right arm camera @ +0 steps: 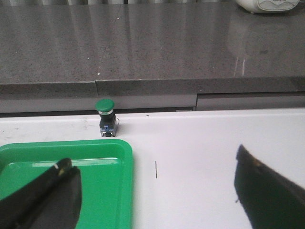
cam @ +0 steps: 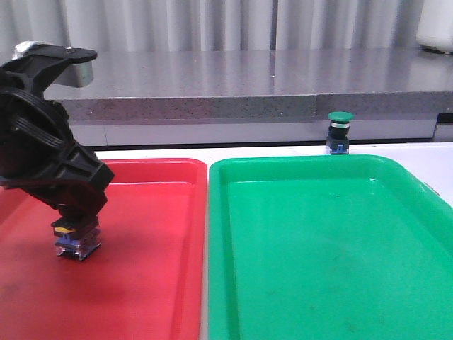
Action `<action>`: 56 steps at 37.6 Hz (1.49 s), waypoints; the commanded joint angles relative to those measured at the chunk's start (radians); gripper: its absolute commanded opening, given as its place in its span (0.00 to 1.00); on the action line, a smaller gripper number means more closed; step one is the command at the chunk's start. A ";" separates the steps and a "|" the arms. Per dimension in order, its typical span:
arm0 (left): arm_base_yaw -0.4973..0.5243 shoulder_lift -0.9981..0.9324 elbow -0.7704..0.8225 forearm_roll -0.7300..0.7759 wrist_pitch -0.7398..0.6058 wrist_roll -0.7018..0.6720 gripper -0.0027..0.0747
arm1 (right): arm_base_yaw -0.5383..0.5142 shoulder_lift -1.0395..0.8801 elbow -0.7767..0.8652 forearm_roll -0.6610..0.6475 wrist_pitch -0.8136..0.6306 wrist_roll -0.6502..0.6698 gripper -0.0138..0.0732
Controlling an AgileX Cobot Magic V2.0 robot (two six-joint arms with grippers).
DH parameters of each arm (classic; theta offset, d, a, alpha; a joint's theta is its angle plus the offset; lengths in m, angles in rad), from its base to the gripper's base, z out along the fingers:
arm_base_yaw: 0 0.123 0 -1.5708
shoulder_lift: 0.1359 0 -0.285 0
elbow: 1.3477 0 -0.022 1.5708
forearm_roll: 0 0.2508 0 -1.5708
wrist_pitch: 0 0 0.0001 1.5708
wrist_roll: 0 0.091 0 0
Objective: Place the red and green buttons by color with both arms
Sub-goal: 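Carry the red-capped button forward and lower it into the red tray, then open the left gripper and lift it away from the button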
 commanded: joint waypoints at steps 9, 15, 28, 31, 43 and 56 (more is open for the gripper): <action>-0.008 -0.066 -0.045 -0.006 -0.001 -0.012 0.78 | -0.008 0.011 -0.037 0.001 -0.074 -0.001 0.92; 0.013 -0.156 -0.156 0.014 0.091 -0.012 0.65 | -0.008 0.011 -0.037 0.001 -0.073 -0.001 0.92; 0.183 -0.340 -0.240 0.031 0.176 -0.012 0.01 | -0.008 0.011 -0.037 0.001 -0.073 -0.001 0.92; 0.234 -0.423 -0.202 0.029 0.171 -0.012 0.01 | -0.008 0.011 -0.037 0.001 -0.072 -0.001 0.92; 0.295 -0.911 0.162 0.015 0.002 -0.012 0.01 | -0.008 0.011 -0.037 0.001 -0.072 -0.001 0.92; 0.295 -1.403 0.386 -0.078 0.083 -0.012 0.01 | -0.008 0.011 -0.037 0.001 -0.071 -0.001 0.92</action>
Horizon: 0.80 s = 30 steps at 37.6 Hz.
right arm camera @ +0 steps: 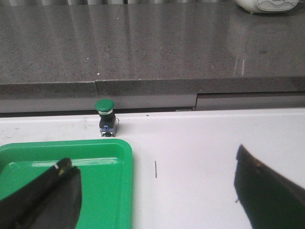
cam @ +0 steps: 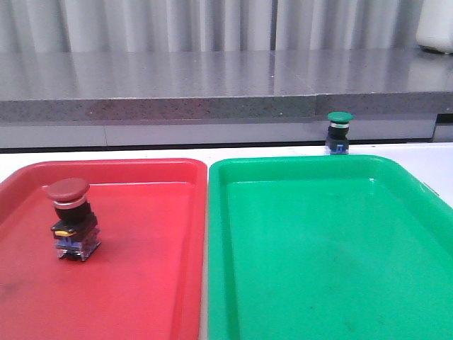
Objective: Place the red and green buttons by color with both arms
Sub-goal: 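Open the left gripper and lift it away from the button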
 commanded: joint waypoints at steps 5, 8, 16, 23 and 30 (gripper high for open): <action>0.004 -0.199 0.032 -0.018 0.001 -0.006 0.01 | -0.008 0.011 -0.037 0.001 -0.071 -0.001 0.92; 0.004 -0.227 0.036 -0.018 0.001 -0.006 0.01 | -0.008 0.011 -0.037 0.001 -0.071 -0.001 0.92; 0.004 -0.233 0.036 -0.018 -0.002 -0.006 0.01 | -0.008 0.011 -0.037 0.001 -0.071 -0.001 0.92; 0.004 -0.233 0.036 -0.018 -0.002 -0.006 0.01 | -0.008 0.011 -0.037 0.001 -0.071 -0.001 0.92; 0.004 -0.233 0.036 -0.018 -0.002 -0.006 0.01 | -0.008 0.011 -0.037 0.010 -0.095 -0.001 0.92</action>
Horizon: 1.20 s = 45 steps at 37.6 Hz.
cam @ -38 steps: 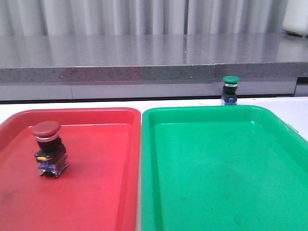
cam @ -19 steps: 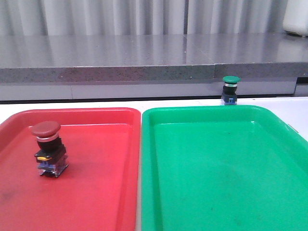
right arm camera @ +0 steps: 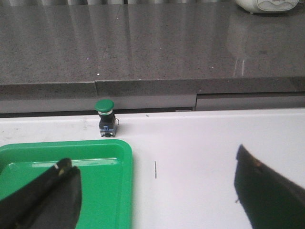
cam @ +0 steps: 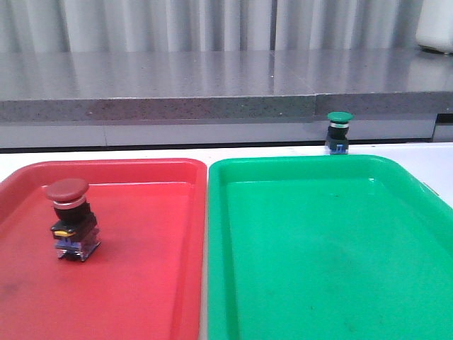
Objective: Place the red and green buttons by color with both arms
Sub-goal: 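Open the left gripper and lift it away from the button, then lower the right gripper onto the green-capped button and grasp it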
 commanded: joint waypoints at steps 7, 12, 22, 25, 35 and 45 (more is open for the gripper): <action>0.004 0.005 -0.023 -0.008 -0.073 -0.006 0.01 | -0.008 0.107 -0.040 0.010 -0.178 -0.001 0.92; 0.004 0.005 -0.023 -0.008 -0.073 -0.006 0.01 | -0.008 0.310 -0.098 0.010 -0.254 -0.001 0.92; 0.004 0.005 -0.023 -0.008 -0.073 -0.006 0.01 | 0.032 0.731 -0.333 0.010 -0.291 -0.001 0.92; 0.004 0.005 -0.023 -0.008 -0.073 -0.006 0.01 | 0.075 0.860 -0.423 0.010 -0.267 -0.001 0.92; 0.004 0.005 -0.023 -0.008 -0.073 -0.006 0.01 | 0.189 1.192 -0.722 0.010 -0.133 -0.001 0.92; 0.004 0.005 -0.023 -0.008 -0.073 -0.006 0.01 | 0.182 1.455 -1.028 0.015 0.024 0.033 0.92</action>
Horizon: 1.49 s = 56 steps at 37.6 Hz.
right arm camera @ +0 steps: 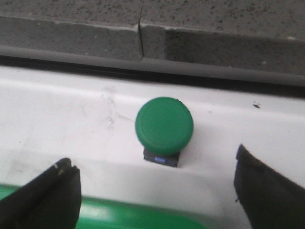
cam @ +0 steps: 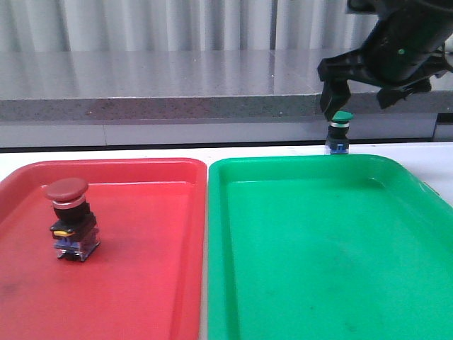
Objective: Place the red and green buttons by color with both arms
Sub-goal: 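Lower the right gripper onto the green-capped button and grasp it, then carry the green-capped button forward and lower it into the green tray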
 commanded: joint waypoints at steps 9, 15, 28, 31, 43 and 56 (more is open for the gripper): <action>0.004 0.005 -0.023 -0.008 -0.073 -0.006 0.01 | -0.023 0.151 -0.267 0.006 0.019 0.038 0.90; 0.004 0.005 -0.023 -0.008 -0.073 -0.006 0.01 | -0.022 0.165 -0.307 0.006 0.071 0.038 0.64; 0.004 0.005 -0.023 -0.008 -0.073 -0.006 0.01 | -0.022 0.079 -0.305 0.006 0.112 0.038 0.36; 0.004 0.005 -0.023 -0.008 -0.073 -0.006 0.01 | -0.017 0.036 -0.299 0.006 0.147 0.038 0.36; 0.004 0.005 -0.023 -0.008 -0.073 -0.006 0.01 | 0.085 -0.242 0.079 0.000 0.029 0.029 0.36; 0.004 0.005 -0.023 -0.008 -0.073 -0.006 0.01 | 0.243 -0.372 0.505 0.000 -0.151 0.029 0.36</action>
